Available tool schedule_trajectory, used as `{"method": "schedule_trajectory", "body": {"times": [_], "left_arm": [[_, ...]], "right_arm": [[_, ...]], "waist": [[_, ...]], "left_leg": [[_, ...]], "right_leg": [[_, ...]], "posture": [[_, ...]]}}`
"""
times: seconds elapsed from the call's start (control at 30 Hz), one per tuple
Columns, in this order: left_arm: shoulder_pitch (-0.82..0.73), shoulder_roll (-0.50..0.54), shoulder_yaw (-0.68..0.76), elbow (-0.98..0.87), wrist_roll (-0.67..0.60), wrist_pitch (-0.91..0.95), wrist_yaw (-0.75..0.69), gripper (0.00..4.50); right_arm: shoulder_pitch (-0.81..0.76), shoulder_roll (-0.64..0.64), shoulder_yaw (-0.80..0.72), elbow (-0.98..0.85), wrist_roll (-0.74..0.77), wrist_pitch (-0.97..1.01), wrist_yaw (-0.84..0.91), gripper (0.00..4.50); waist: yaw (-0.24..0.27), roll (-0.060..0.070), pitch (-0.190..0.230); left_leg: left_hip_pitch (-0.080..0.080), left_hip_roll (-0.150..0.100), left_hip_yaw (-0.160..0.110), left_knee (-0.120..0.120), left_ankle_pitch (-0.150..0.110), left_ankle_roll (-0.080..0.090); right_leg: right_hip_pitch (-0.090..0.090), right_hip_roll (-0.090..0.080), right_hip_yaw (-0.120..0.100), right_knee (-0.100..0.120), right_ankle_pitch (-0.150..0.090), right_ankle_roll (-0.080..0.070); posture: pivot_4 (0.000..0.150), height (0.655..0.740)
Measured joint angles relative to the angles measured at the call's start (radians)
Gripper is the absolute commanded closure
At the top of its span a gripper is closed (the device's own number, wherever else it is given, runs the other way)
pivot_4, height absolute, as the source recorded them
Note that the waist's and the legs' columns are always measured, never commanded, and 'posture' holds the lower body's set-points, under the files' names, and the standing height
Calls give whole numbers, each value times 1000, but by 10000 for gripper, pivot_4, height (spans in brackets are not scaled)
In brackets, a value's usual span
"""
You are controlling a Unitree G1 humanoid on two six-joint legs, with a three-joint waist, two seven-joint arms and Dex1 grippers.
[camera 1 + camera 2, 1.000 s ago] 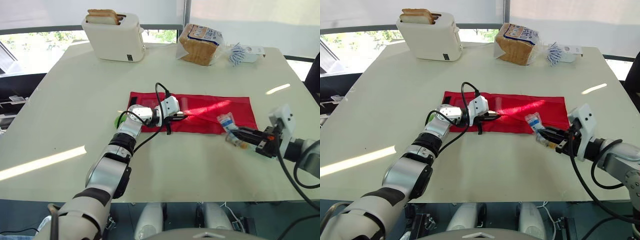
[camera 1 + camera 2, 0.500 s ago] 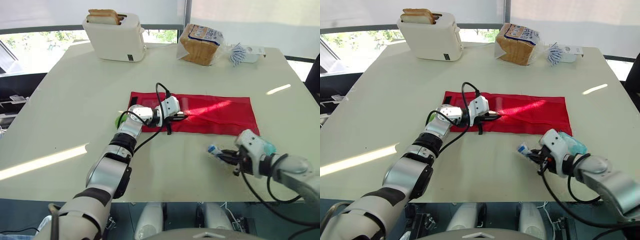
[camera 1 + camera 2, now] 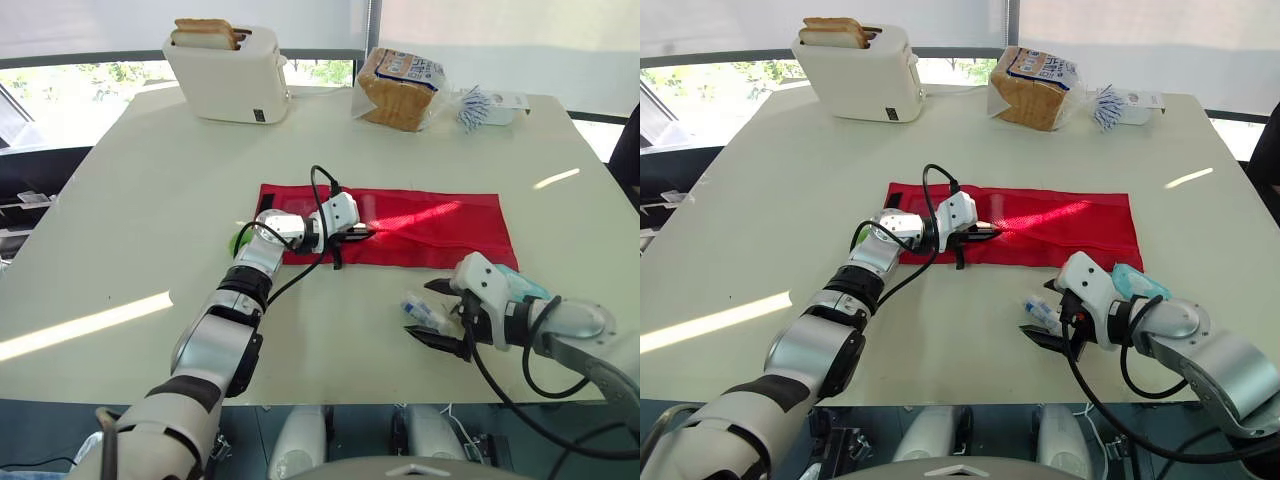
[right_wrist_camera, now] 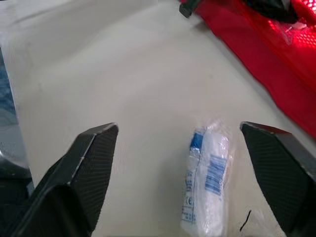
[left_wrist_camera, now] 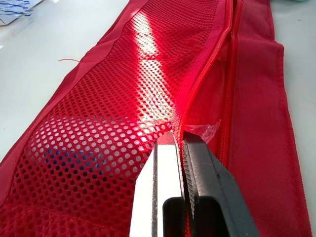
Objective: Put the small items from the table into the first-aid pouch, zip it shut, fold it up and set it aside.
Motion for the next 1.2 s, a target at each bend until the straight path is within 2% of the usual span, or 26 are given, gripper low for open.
{"method": "schedule_trajectory", "body": {"times": [0.23, 0.4, 0.73, 0.93, 1.03, 1.1, 1.13, 1.17, 1.2], "left_arm": [[0, 3, 0, 0, 0, 0, 0, 45000], [0, 1, 0, 0, 0, 0, 1, 45000], [0, -4, 0, 0, 0, 0, 1, 45000], [0, -5, 0, 0, 0, 0, 3, 45000], [0, -5, 0, 0, 0, 0, 4, 45000], [0, -5, 0, 0, 0, 0, 4, 45000], [0, -5, 0, 0, 0, 0, 4, 45000], [0, -5, 0, 0, 0, 0, 4, 45000], [0, -5, 0, 0, 0, 0, 4, 45000]], "right_arm": [[-72, -113, 22, -47, 38, 150, 6, 1695], [-126, -118, 47, -75, 58, 227, -7, 1695], [-257, -143, 281, -28, -54, 250, -34, 1695], [-309, -114, 319, 0, -74, 290, -35, 1695], [-324, -107, 340, 3, -82, 305, -34, 11352], [-332, -107, 352, 4, -90, 307, -34, 21017], [-332, -107, 354, 4, -95, 307, -33, 27391], [-333, -107, 356, 5, -96, 307, -33, 30700], [-333, -107, 358, 5, -98, 307, -32, 36025]], "waist": [[-1, 0, 0], [-1, 0, 0], [-1, 0, 0], [0, 0, 0], [0, 0, 0], [0, 0, 0], [0, 0, 0], [0, 0, 0], [0, 0, 0]], "left_leg": [[0, 0, 0, 0, 0, 0], [0, 0, 0, 0, 0, 0], [0, 0, 0, 0, 0, 0], [0, 0, 0, 0, 0, 0], [-1, 0, 0, 0, 0, 0], [-1, 0, 0, 0, 0, 0], [-1, 0, 0, 0, 0, 0], [-1, 0, 0, 0, 0, 0], [-1, 0, 0, 0, 0, 0]], "right_leg": [[0, 0, 0, 0, 0, 0], [0, 0, 0, 0, 0, 0], [-1, 0, 0, 0, 0, 0], [-1, 0, 0, 0, 0, 0], [-1, 0, 0, 0, 0, 0], [-1, 0, 0, 0, 0, 0], [-1, 0, 0, 0, 0, 0], [-1, 0, 0, 0, 0, 0], [-1, 0, 0, 0, 0, 0]], "posture": [[1500, 7400], [1500, 7400], [1500, 7400], [1500, 7400], [1500, 7400], [1500, 7400], [1500, 7400], [1500, 7400], [1500, 7400]]}}
